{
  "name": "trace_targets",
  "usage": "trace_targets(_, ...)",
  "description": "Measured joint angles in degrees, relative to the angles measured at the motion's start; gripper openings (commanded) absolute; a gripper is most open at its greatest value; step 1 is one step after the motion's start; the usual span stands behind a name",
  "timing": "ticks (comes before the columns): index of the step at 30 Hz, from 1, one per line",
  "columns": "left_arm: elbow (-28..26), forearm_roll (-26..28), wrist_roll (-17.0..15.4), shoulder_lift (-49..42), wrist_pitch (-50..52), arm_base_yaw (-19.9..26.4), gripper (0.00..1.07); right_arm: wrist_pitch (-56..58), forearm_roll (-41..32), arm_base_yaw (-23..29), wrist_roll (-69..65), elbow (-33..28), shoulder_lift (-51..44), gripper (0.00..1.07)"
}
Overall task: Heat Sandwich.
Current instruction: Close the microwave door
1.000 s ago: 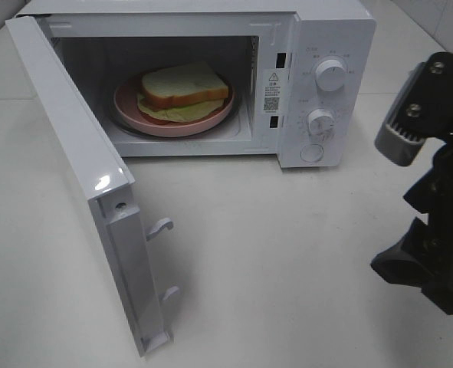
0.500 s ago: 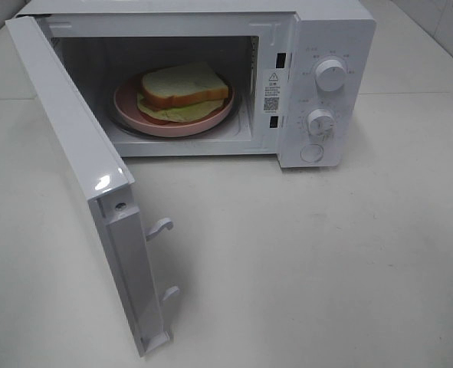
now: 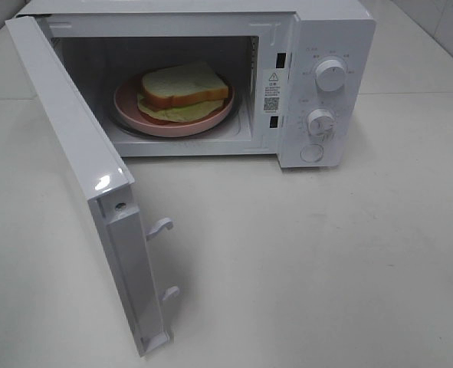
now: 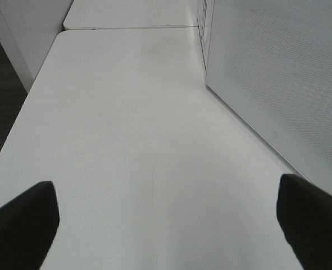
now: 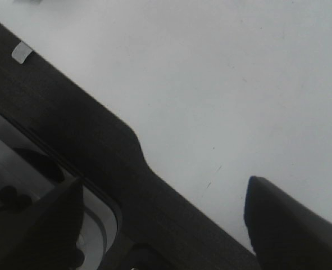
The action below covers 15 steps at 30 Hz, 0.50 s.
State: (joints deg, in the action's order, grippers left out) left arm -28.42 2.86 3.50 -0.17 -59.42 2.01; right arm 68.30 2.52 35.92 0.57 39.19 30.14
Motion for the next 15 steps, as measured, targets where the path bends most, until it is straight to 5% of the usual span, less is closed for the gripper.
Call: trace_targets(15, 0.0, 0.0, 0.0, 0.0, 0.0, 0.0, 1.0, -1.43, 1.6, -16.84, -1.09, -6.47, -13.75, 0.76)
